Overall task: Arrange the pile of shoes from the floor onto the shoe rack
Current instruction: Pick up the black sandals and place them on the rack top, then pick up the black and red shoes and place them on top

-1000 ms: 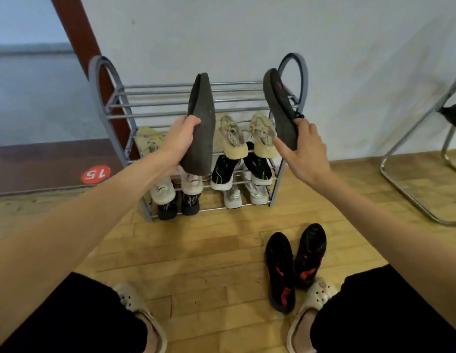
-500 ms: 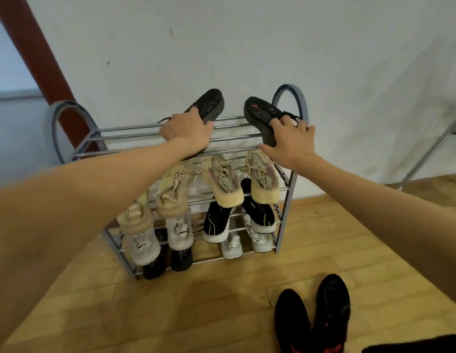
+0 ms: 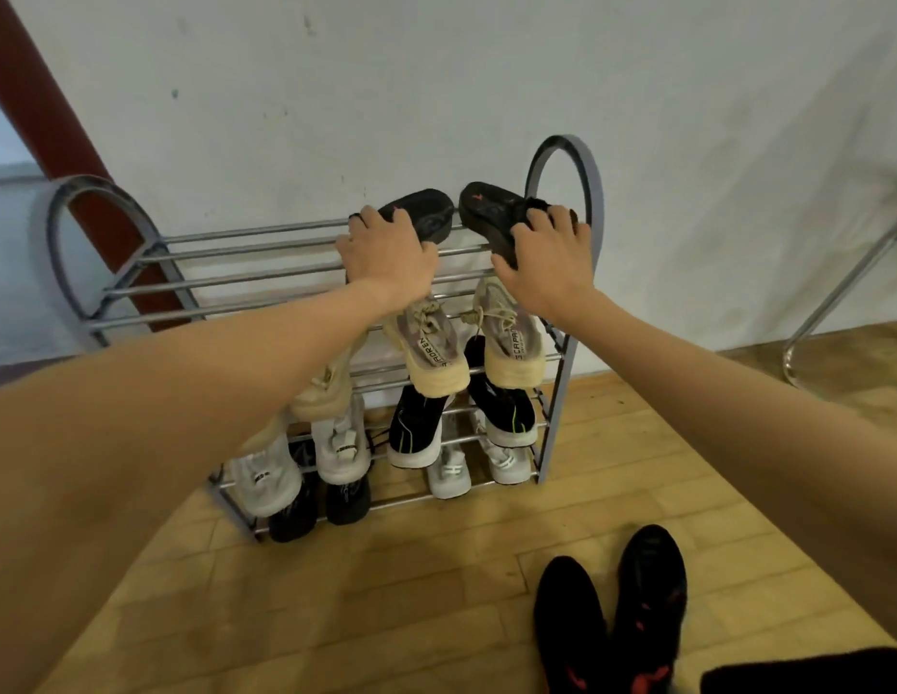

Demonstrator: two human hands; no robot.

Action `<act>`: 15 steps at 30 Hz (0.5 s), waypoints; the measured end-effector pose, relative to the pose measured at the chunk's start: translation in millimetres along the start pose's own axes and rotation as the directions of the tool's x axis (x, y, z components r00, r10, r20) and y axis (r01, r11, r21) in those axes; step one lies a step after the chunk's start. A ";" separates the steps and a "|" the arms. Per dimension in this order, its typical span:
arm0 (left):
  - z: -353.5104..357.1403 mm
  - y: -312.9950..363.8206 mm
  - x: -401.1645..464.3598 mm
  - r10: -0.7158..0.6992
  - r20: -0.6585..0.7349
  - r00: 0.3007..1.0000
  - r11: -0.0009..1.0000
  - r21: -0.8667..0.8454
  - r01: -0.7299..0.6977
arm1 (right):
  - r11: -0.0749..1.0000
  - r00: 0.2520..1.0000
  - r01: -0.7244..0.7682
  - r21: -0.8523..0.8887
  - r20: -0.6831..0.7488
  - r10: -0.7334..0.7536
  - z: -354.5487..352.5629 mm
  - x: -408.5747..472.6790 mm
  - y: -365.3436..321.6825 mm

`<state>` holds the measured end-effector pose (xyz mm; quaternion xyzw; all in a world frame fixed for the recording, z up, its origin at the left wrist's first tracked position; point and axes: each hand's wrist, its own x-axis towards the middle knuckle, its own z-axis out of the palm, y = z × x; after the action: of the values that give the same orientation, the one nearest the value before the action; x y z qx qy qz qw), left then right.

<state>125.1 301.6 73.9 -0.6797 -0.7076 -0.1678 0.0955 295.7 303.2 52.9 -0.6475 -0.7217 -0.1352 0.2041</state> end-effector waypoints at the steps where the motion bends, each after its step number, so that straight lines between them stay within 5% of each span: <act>1: -0.4 -3.2 -5.7 0.054 -0.036 0.998 0.999 0.010 -0.054 | 1.000 1.000 0.020 0.013 0.000 -0.020 0.4 -7.5 0.4; 9: 33.9 -24.4 -97.2 0.443 -0.281 0.852 0.888 0.005 -0.460 | 0.981 0.994 0.109 0.162 -0.026 -0.106 18.2 -117.1 -1.6; 12: 61.6 -25.5 -138.4 0.493 -0.238 0.837 0.834 -0.146 -0.533 | 0.988 0.980 0.028 0.152 0.192 -0.057 44.6 -169.7 14.3; 15: 99.6 -25.5 -172.3 0.546 -0.044 0.836 0.821 -0.171 -0.545 | 0.995 0.864 -0.068 0.071 0.503 0.023 76.0 -217.6 41.7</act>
<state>118.9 177.5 -83.6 -0.8600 -0.4661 -0.1933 0.0766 344.9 152.0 -119.1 -0.6678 -0.7396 0.0736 0.0407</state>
